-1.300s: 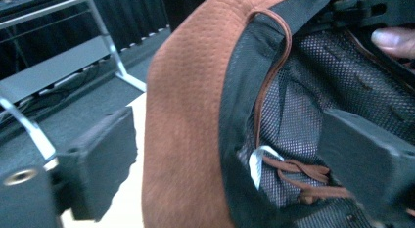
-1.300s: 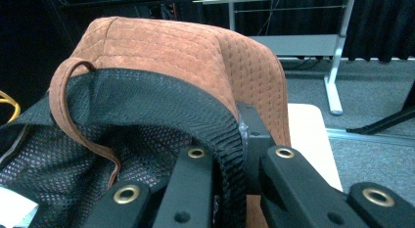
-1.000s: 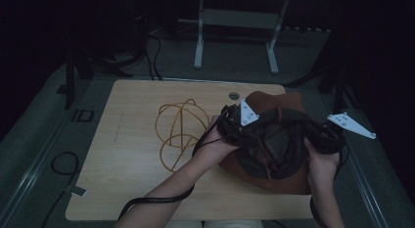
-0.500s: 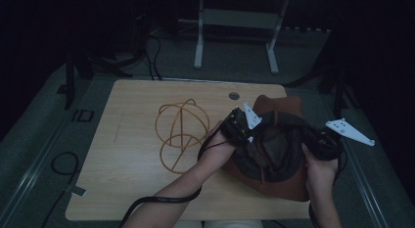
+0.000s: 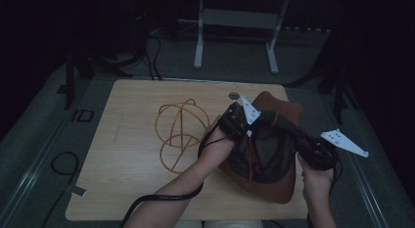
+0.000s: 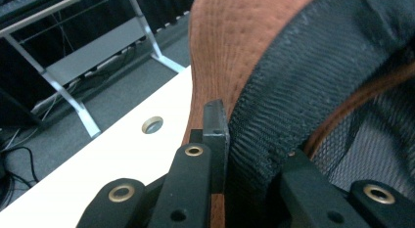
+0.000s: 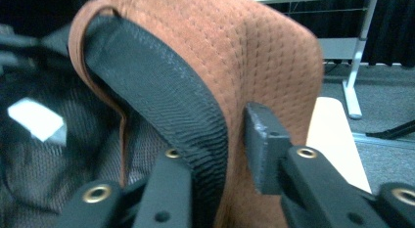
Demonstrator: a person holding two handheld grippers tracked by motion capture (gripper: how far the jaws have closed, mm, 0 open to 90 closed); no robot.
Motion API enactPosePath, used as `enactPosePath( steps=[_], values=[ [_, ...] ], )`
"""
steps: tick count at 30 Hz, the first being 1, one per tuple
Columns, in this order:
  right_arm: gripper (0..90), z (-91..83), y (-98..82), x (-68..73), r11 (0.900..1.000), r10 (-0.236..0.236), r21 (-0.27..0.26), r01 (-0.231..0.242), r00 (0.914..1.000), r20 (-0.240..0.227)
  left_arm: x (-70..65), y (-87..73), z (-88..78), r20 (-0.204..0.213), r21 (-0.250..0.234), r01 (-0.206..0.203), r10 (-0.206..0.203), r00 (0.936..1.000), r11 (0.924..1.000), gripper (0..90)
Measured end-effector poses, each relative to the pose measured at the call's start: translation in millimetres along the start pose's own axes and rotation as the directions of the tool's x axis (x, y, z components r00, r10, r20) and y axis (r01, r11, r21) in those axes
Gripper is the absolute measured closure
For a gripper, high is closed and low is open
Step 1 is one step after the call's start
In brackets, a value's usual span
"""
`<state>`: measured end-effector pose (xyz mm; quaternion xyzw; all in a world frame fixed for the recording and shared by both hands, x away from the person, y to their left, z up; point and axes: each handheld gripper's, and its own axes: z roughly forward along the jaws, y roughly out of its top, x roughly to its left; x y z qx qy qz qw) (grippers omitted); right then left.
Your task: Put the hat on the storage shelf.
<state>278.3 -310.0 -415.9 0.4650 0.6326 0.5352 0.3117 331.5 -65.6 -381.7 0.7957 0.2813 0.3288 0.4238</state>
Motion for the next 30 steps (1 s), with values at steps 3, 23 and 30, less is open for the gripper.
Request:
enactPosePath(
  steps=[3, 23, 30],
  values=[
    [61.0, -5.9, -5.7, 0.0, 1.0, 0.009, 0.004, -0.009, 0.9997, -0.025, -1.5, 2.4, -3.1, -0.018, -0.015, -0.018, 0.018, 0.9997, 0.9997, 85.8],
    [41.4, -68.0, -24.2, -48.2, 0.997, -0.059, 0.036, 0.065, 0.9877, -0.145, 5.3, -4.6, -22.9, 0.016, -0.135, 0.008, -0.006, 0.9999, 0.9908, 85.7],
    [42.1, -66.0, -29.9, -78.7, 0.996, -0.057, 0.061, 0.06, 0.9971, -0.052, 6.1, -12.8, -40.4, 0.092, -0.261, -0.007, 0.032, 0.9953, 0.9653, 85.6]
  ],
)
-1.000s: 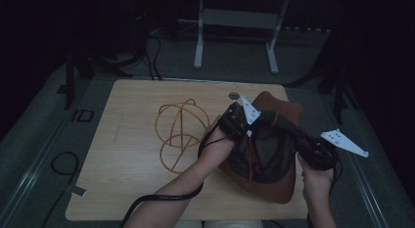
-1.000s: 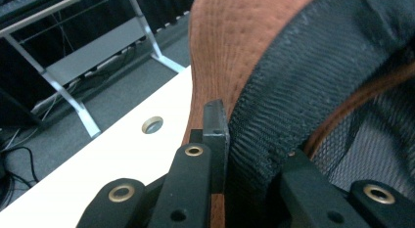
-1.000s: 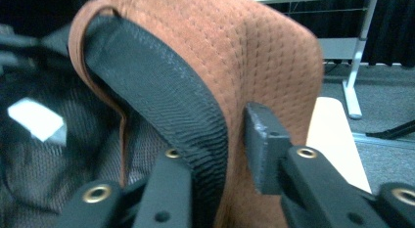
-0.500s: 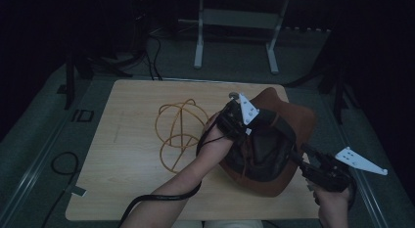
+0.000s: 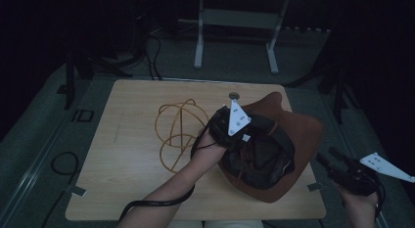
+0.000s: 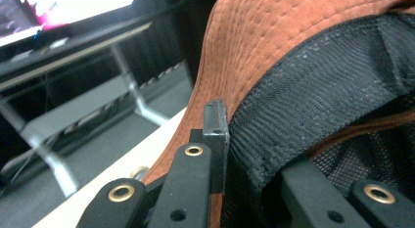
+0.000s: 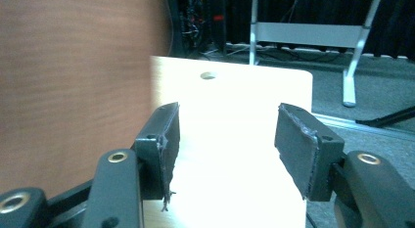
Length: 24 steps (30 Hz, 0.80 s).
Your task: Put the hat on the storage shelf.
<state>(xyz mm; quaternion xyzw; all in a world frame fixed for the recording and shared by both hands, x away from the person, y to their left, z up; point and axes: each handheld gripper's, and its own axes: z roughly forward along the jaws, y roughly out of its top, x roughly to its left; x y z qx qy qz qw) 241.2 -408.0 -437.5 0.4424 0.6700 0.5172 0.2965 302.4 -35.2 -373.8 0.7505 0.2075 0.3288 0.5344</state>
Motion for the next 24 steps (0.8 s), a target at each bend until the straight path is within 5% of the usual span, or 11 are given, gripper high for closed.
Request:
enactPosePath(
  steps=[11, 14, 16, 18, 24],
  values=[
    [43.9, 25.5, 17.5, -6.2, 0.999, -0.021, -0.032, 0.02, 0.9993, -0.031, 7.7, -10.3, -19.4, 0.147, -0.112, 0.053, -0.036, 0.9884, 0.9923, 85.5],
    [43.9, 33.1, 22.5, -0.9, 0.999, -0.025, -0.037, 0.023, 0.9976, -0.065, 6.5, -13.0, -23.3, 0.221, -0.187, 0.053, -0.011, 0.9751, 0.9809, 85.4],
    [43.9, 36.6, 24.8, 6.1, 0.998, -0.044, -0.045, 0.04, 0.9951, -0.089, 3.9, -13.5, -24.6, 0.278, -0.238, 0.059, 0.01, 0.9604, 0.9695, 85.4],
    [43.9, 38.1, 26.3, 15.6, 0.998, -0.054, -0.049, 0.048, 0.9909, -0.124, 0.0, -12.2, -23.0, 0.308, -0.246, 0.058, 0.022, 0.9512, 0.9675, 85.4],
    [43.9, 30.5, 30.7, 53.2, 0.991, -0.105, -0.113, 0.075, 0.9541, -0.281, -6.3, -12.4, -19.5, 0.379, -0.278, 0.096, 0.017, 0.9253, 0.956, 85.4]
  ],
)
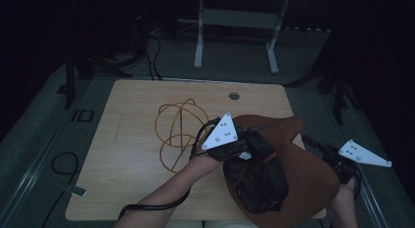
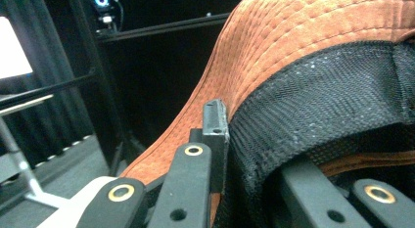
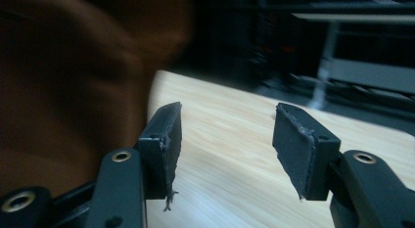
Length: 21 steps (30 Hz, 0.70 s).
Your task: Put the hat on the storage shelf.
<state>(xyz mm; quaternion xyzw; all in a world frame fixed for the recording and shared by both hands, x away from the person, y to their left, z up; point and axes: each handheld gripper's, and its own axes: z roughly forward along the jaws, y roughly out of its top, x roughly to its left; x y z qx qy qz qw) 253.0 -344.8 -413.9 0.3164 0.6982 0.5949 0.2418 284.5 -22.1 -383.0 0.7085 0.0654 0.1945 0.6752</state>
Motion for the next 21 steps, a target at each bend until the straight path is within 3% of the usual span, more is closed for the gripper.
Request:
enactPosePath(
  steps=[3, 8, 11, 14, 17, 20, 21],
  values=[
    [43.8, 2.5, 4.4, 15.0, 0.999, -0.007, -0.036, 0.004, 0.9962, -0.087, -0.6, -1.0, 2.5, 0.027, -0.019, 0.023, -0.023, 0.9994, 0.9995, 85.4],
    [41.8, 13.9, 9.3, 30.4, 0.997, -0.058, -0.057, 0.049, 0.9846, -0.165, -1.3, -2.8, 3.5, 0.101, -0.064, 0.071, -0.064, 0.9928, 0.9954, 85.3],
    [40.3, 21.3, 10.9, 36.5, 0.996, -0.082, -0.06, 0.071, 0.9768, -0.198, -1.2, -3.4, 3.3, 0.124, -0.077, 0.088, -0.078, 0.9893, 0.9931, 85.3],
    [39.5, 26.6, 12.9, 44.6, 0.992, -0.115, -0.082, 0.098, 0.965, -0.236, -2.8, -2.8, 4.5, 0.151, -0.076, 0.086, -0.074, 0.9858, 0.9934, 85.4],
    [40.4, 31.6, 15.5, 49.4, 0.99, -0.126, -0.095, 0.105, 0.9591, -0.253, -5.0, -3.0, 6.7, 0.154, -0.064, 0.08, -0.069, 0.9856, 0.9948, 85.3],
    [46.4, 36.5, 16.2, 51.2, 0.99, -0.124, -0.098, 0.1, 0.95, -0.286, -8.8, -1.9, 7.5, 0.138, -0.05, 0.043, -0.036, 0.9898, 0.9978, 85.3],
    [52.1, 37.6, 16.0, 52.1, 0.989, -0.134, -0.103, 0.109, 0.9469, -0.292, -8.8, -1.6, 7.4, 0.14, -0.05, 0.042, -0.035, 0.9895, 0.9979, 85.3]
  ],
)
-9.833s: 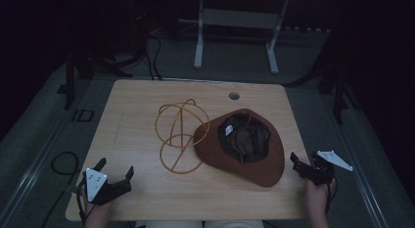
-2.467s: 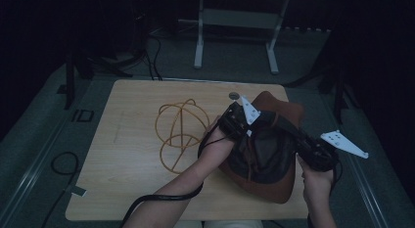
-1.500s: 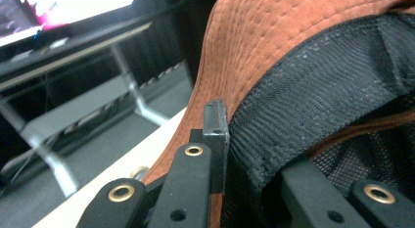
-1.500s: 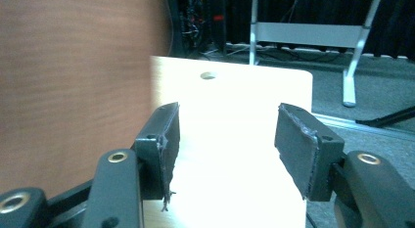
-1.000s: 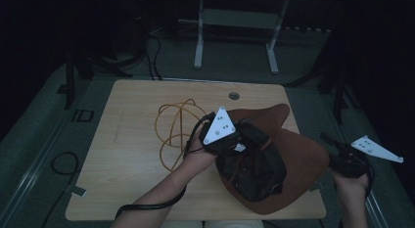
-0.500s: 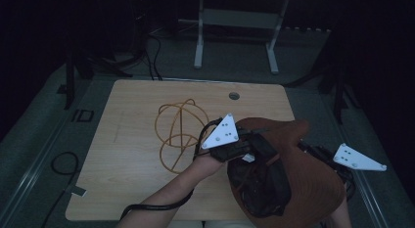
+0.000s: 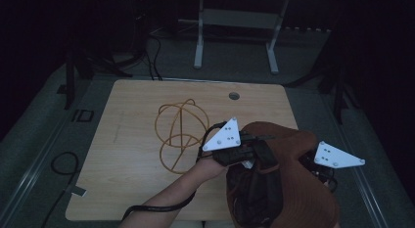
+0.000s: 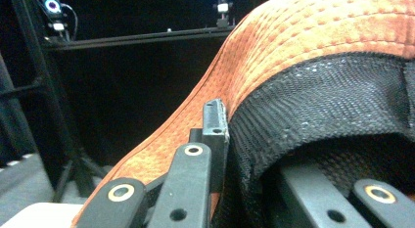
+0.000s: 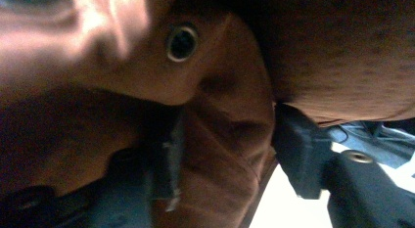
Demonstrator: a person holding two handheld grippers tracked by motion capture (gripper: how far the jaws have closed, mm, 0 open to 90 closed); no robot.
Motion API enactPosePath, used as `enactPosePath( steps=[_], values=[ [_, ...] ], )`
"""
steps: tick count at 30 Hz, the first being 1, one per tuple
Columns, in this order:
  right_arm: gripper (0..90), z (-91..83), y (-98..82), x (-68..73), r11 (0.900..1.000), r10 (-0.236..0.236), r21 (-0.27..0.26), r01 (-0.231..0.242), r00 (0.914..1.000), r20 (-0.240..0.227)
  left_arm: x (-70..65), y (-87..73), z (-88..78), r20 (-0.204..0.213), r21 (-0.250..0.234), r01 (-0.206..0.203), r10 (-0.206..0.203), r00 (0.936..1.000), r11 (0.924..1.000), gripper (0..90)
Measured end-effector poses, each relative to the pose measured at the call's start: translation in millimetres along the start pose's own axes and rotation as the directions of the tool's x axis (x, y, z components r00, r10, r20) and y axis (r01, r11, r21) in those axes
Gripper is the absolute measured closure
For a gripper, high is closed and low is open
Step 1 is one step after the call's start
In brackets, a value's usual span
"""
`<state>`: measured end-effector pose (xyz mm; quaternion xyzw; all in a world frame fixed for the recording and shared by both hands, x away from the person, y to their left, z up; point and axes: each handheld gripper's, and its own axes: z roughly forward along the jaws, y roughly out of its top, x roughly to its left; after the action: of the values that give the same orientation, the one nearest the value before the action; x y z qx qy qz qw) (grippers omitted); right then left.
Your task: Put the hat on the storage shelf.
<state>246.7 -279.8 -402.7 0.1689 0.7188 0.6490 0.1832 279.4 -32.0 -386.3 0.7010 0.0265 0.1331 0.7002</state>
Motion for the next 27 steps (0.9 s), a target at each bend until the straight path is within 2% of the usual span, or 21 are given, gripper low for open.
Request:
enactPosePath(
  steps=[2, 3, 5, 6, 7, 8, 12, 14, 15, 18, 19, 21, 23, 24, 27],
  values=[
    [57.6, 1.6, -0.1, 1.3, 1.0, 0.009, -0.01, -0.009, 0.9998, -0.019, -0.6, 0.8, -0.3, -0.003, 0.001, -0.003, 0.003, 1.0, 1.0, 85.3],
    [64.5, 2.2, 0.0, 1.6, 1.0, 0.008, -0.012, -0.008, 0.9998, -0.017, -0.3, 1.2, -0.2, -0.008, 0.009, -0.007, 0.007, 0.9999, 0.9999, 85.3],
    [73.4, 3.2, 0.3, 1.0, 1.0, 0.022, -0.011, -0.022, 0.9987, -0.045, 0.7, 0.8, -0.1, -0.009, 0.011, -0.001, 0.001, 1.0, 0.9999, 85.2],
    [80.3, 3.7, 0.3, 1.2, 0.999, 0.028, -0.015, -0.029, 0.9984, -0.049, 1.2, 0.4, -0.4, -0.007, 0.014, 0.001, -0.001, 1.0, 0.9999, 85.2],
    [80.3, 3.7, 0.3, 1.2, 0.999, 0.028, -0.015, -0.029, 0.9984, -0.049, 1.2, 0.4, -0.4, -0.007, 0.014, 0.001, -0.001, 1.0, 0.9999, 85.1],
    [86.1, 3.5, 1.1, 0.8, 0.999, 0.04, -0.003, -0.04, 0.9983, -0.042, 2.6, -0.4, -1.1, -0.006, 0.015, 0.006, -0.005, 1.0, 0.9999, 84.9],
    [87.0, 3.7, 0.3, -2.0, 0.998, 0.069, -0.001, -0.069, 0.9964, -0.05, 3.4, -0.8, -1.0, -0.016, 0.024, 0.006, -0.006, 0.9999, 0.9997, 84.0],
    [87.3, 3.1, 0.0, -2.6, 0.997, 0.081, -0.005, -0.081, 0.9953, -0.054, 2.5, 1.6, -1.1, -0.017, 0.027, -0.007, 0.007, 0.9998, 0.9996, 82.0],
    [87.4, 1.9, 0.5, -2.5, 0.996, 0.084, -0.015, -0.086, 0.9942, -0.066, 1.0, 5.8, -1.2, -0.024, 0.039, -0.025, 0.026, 0.9994, 0.9989, 80.1],
    [87.4, 0.5, 1.9, -3.3, 0.995, 0.099, -0.02, -0.101, 0.9918, -0.081, 0.7, 9.8, -1.9, -0.033, 0.053, -0.035, 0.037, 0.9988, 0.998, 75.3],
    [87.5, -1.2, 4.0, -3.3, 0.995, 0.092, -0.022, -0.094, 0.9931, -0.073, 0.9, 13.8, -3.3, -0.059, 0.071, -0.048, 0.052, 0.9969, 0.9963, 63.7],
    [87.5, -1.9, 4.9, -3.6, 0.996, 0.091, -0.021, -0.092, 0.9936, -0.068, 2.4, 18.0, -6.2, -0.078, 0.094, -0.049, 0.057, 0.9954, 0.9943, 60.9],
    [87.6, -4.4, 6.9, -5.3, 0.995, 0.09, -0.031, -0.092, 0.9942, -0.058, 3.3, 21.7, -9.3, -0.102, 0.123, -0.05, 0.063, 0.9928, 0.9911, 52.7],
    [87.6, -6.8, 8.9, -6.6, 0.996, 0.085, -0.036, -0.086, 0.9955, -0.043, 3.2, 24.5, -12.0, -0.128, 0.155, -0.058, 0.079, 0.9886, 0.9863, 48.3],
    [87.6, -9.4, 10.8, -8.0, 0.995, 0.087, -0.05, -0.088, 0.9956, -0.035, 2.9, 26.3, -14.9, -0.146, 0.18, -0.072, 0.099, 0.9843, 0.981, 46.3]
  ],
)
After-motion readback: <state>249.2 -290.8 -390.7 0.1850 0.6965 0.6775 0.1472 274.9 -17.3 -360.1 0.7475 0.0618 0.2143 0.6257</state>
